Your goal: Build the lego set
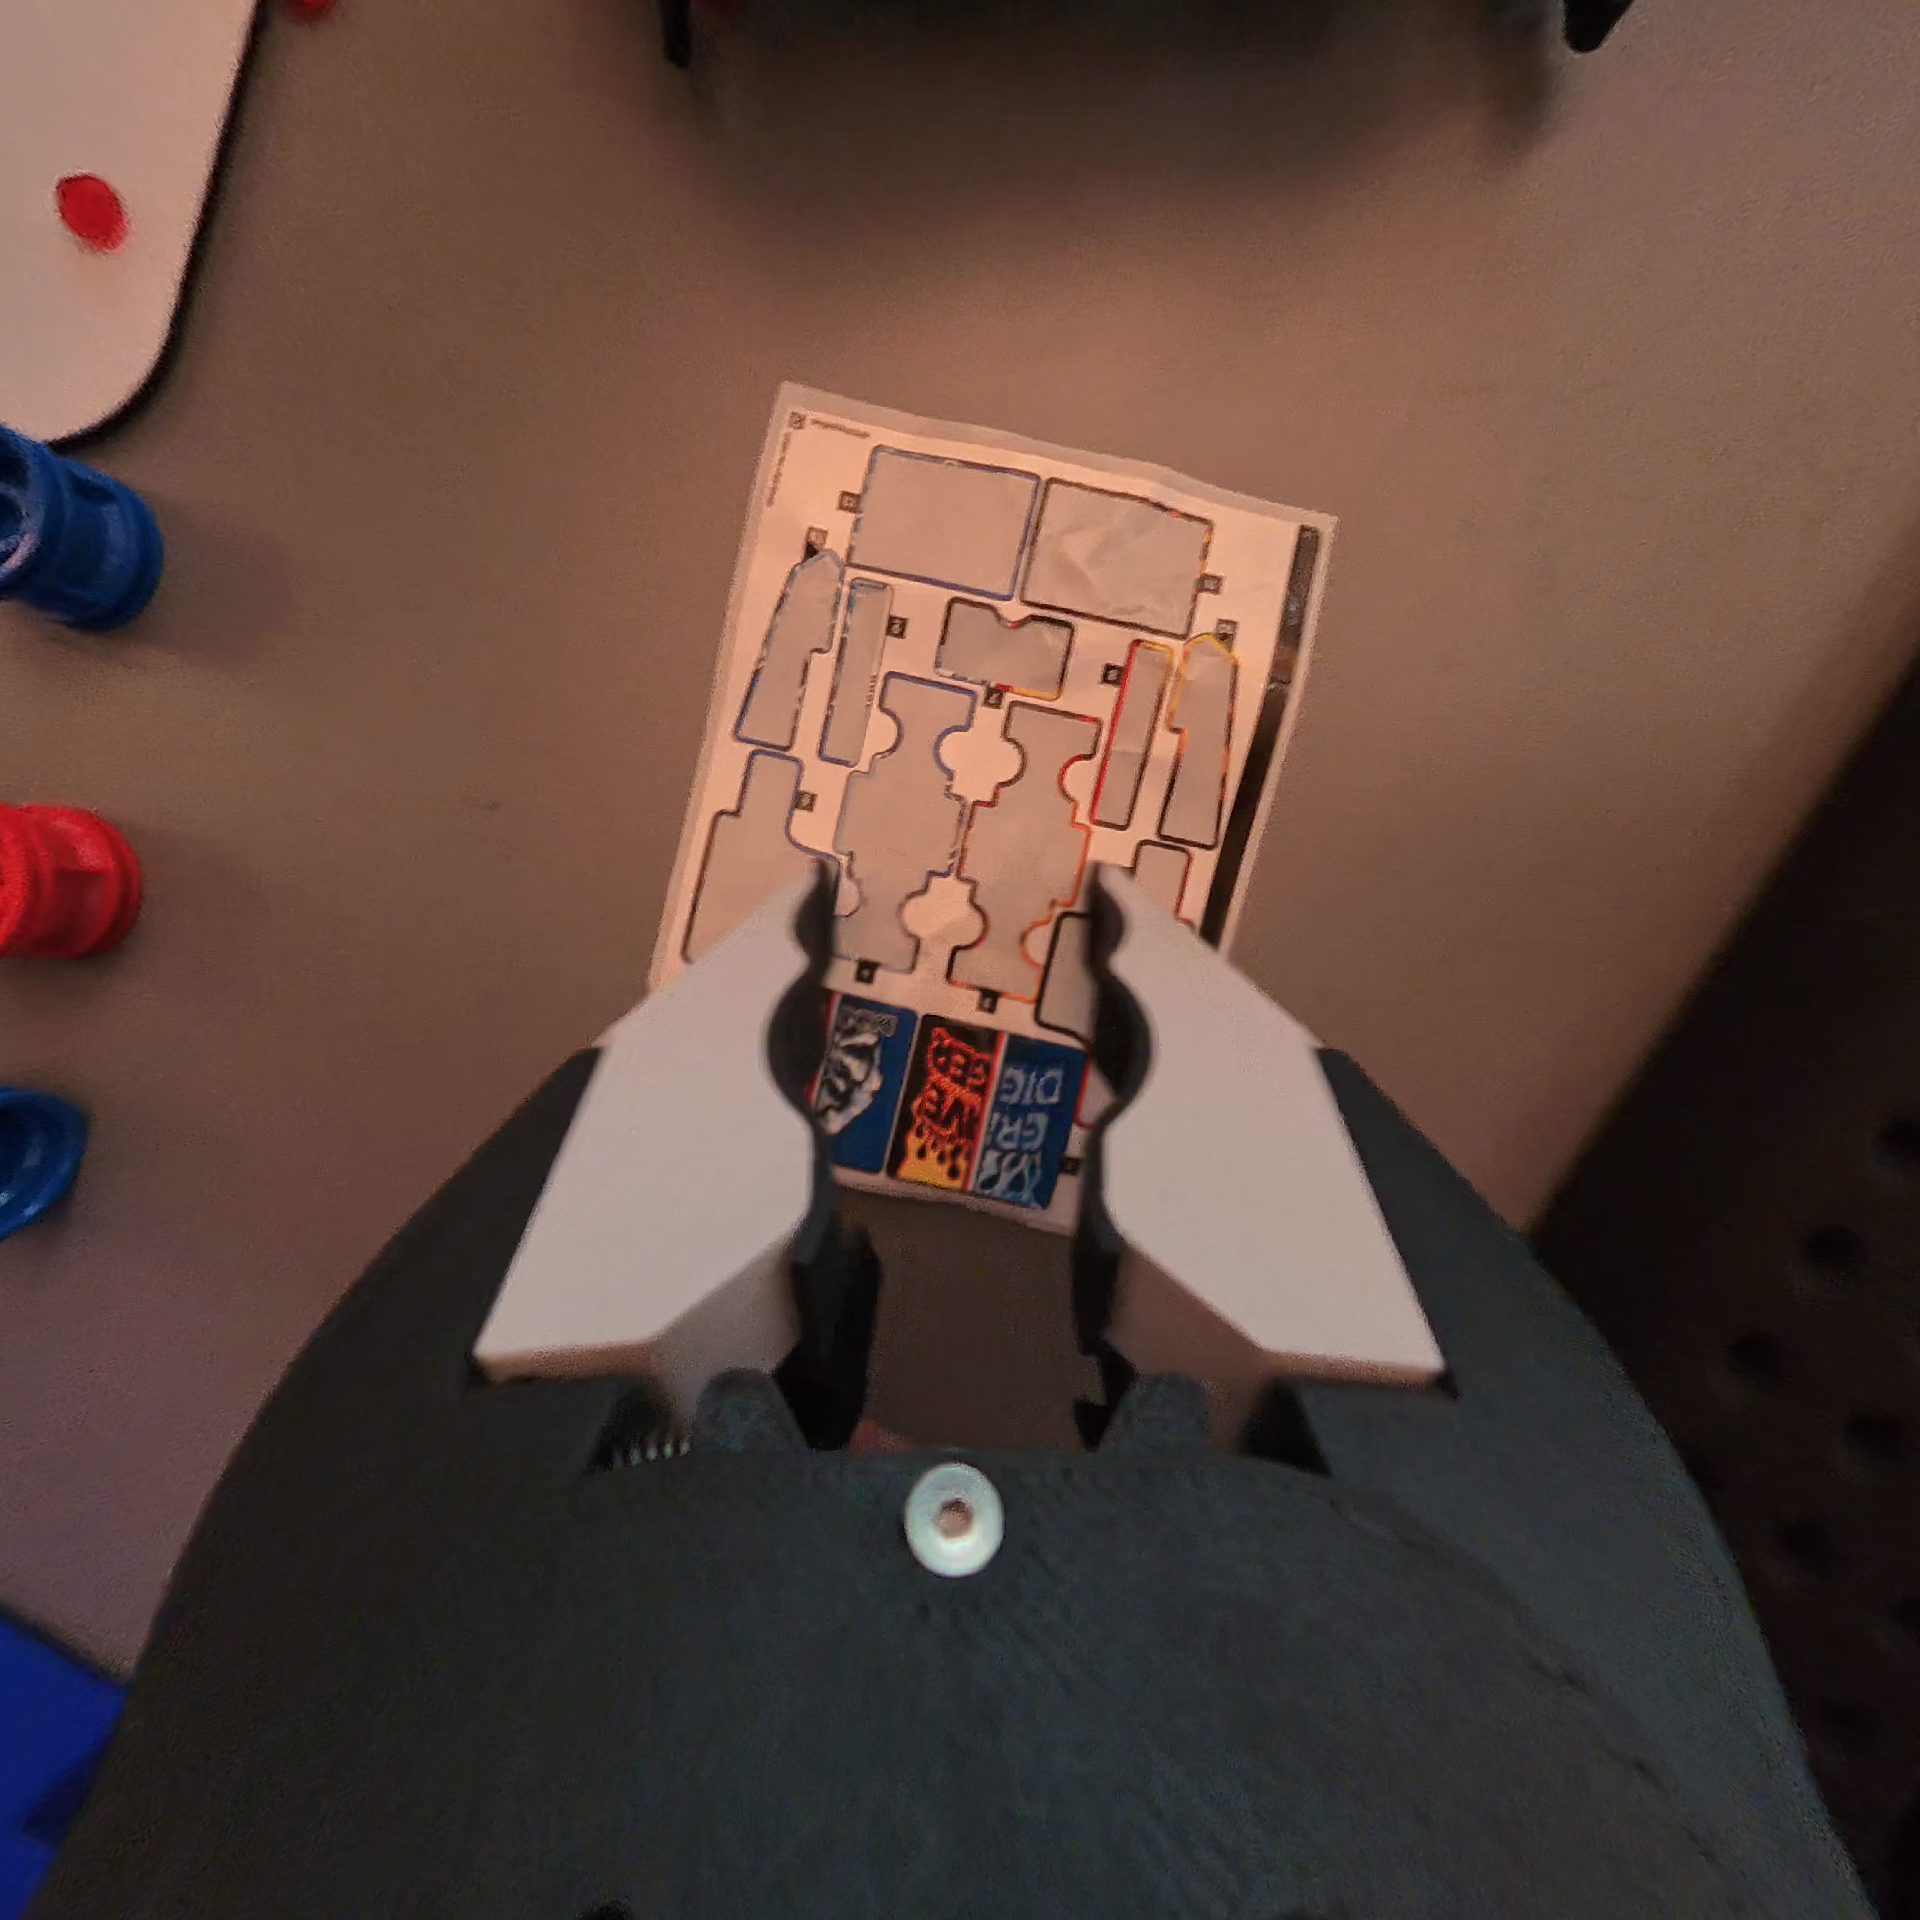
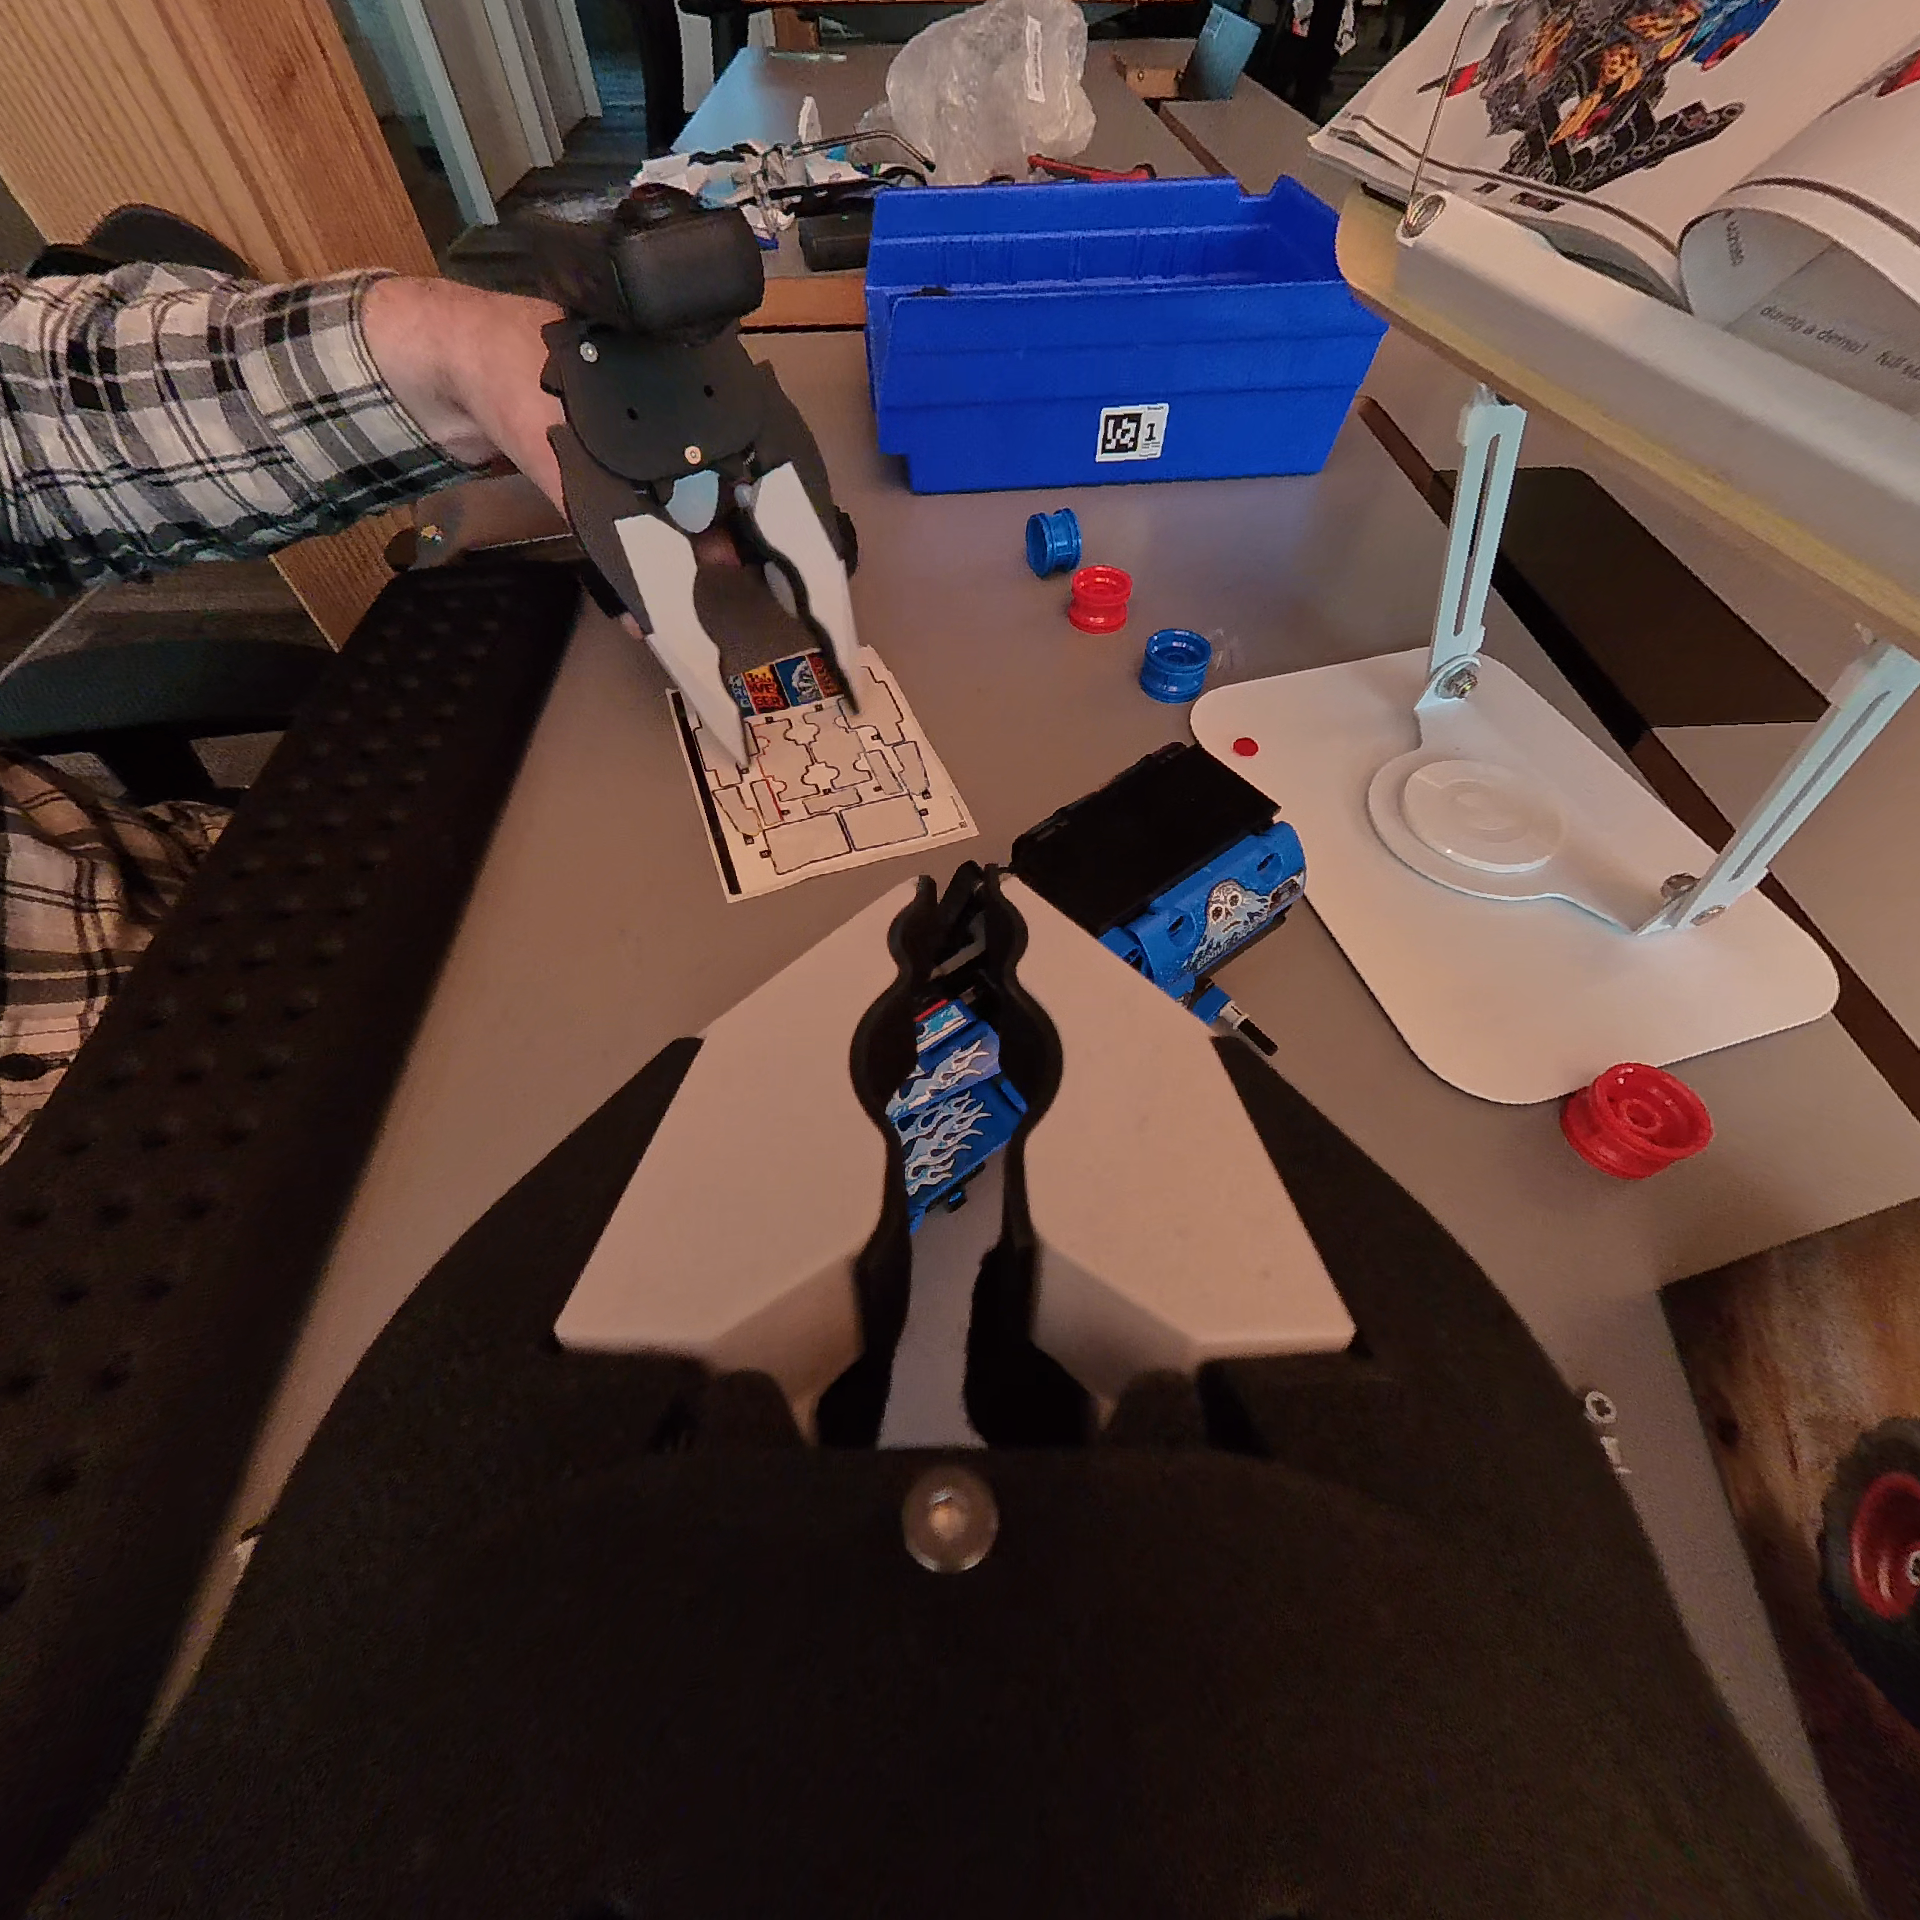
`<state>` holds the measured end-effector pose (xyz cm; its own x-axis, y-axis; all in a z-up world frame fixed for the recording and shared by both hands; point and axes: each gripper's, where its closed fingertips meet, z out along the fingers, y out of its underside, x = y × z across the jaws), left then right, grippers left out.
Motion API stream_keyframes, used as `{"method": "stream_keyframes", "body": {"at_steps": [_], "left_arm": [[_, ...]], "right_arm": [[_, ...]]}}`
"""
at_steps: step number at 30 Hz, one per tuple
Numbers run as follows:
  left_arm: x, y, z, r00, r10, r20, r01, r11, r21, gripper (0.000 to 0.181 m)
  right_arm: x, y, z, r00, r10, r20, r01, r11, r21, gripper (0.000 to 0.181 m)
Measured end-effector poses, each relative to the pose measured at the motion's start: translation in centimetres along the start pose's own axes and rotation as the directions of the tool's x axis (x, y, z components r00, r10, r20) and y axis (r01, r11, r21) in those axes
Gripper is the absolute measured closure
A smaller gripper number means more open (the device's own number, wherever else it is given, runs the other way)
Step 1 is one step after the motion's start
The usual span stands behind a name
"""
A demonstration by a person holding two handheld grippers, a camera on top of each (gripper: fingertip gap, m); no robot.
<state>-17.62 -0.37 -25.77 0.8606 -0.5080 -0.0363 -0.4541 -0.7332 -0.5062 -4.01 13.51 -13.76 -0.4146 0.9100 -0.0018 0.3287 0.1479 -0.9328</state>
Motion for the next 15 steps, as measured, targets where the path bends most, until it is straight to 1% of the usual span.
{"method": "stream_keyframes", "body": {"at_steps": [1, 2, 3, 4, 6, 10, 11, 12, 14, 15], "left_arm": [[-0.2, 0.1, -0.2, 1.0, -0.002, 0.019, 0.002, 1.0, -0.005, 0.114], [-0.2, 0.2, -0.4, 1.0, -0.011, 0.015, 0.011, 1.0, -0.008, 0.101], [0.1, 0.6, -0.4, 0.999, -0.029, -0.015, 0.029, 0.999, -0.019, 0.098], [0.4, 0.9, -0.2, 0.999, -0.038, -0.034, 0.037, 0.999, -0.03, 0.09], [0.0, 0.8, 0.0, 0.999, -0.033, -0.015, 0.032, 0.999, -0.018, 0.092], [0.8, -0.3, 0.3, 1.0, -0.012, -0.016, 0.013, 0.999, 0.039, 0.12], [1.0, -0.2, 0.2, 1.0, -0.021, -0.008, 0.022, 0.999, 0.043, 0.121], [1.3, -0.3, 0.1, 1.0, -0.008, -0.01, 0.009, 0.998, 0.055, 0.144], [1.4, -0.4, 0.2, 1.0, -0.012, -0.001, 0.012, 0.997, 0.07, 0.148], [1.8, -0.5, 0.2, 1.0, -0.004, -0.014, 0.005, 0.997, 0.076, 0.165]], "right_arm": [[0.0, 0.0, -0.1, 1.0, 0.0, 0.0, 0.0, 1.0, 0.001, 0.175], [0.0, 0.0, -0.1, 1.0, 0.0, -0.002, 0.0, 1.0, 0.002, 0.175], [0.0, 0.0, -0.2, 1.0, 0.001, -0.003, -0.001, 1.0, 0.003, 0.175], [0.1, 0.0, -0.2, 1.0, 0.003, -0.003, -0.003, 1.0, 0.005, 0.175], [0.1, 0.0, -0.2, 1.0, 0.006, -0.002, -0.006, 1.0, 0.006, 0.175], [0.1, 0.2, -0.1, 1.0, 0.003, 0.0, -0.003, 1.0, -0.003, 0.175], [0.0, 0.1, -0.1, 1.0, 0.002, 0.0, -0.002, 1.0, -0.003, 0.175], [0.0, 0.1, -0.1, 1.0, 0.002, 0.0, -0.002, 1.0, -0.002, 0.175], [0.0, 0.0, -0.1, 1.0, 0.003, 0.002, -0.003, 1.0, 0.004, 0.175], [-0.1, 0.0, 0.0, 1.0, 0.003, 0.004, -0.003, 1.0, 0.004, 0.175]]}}
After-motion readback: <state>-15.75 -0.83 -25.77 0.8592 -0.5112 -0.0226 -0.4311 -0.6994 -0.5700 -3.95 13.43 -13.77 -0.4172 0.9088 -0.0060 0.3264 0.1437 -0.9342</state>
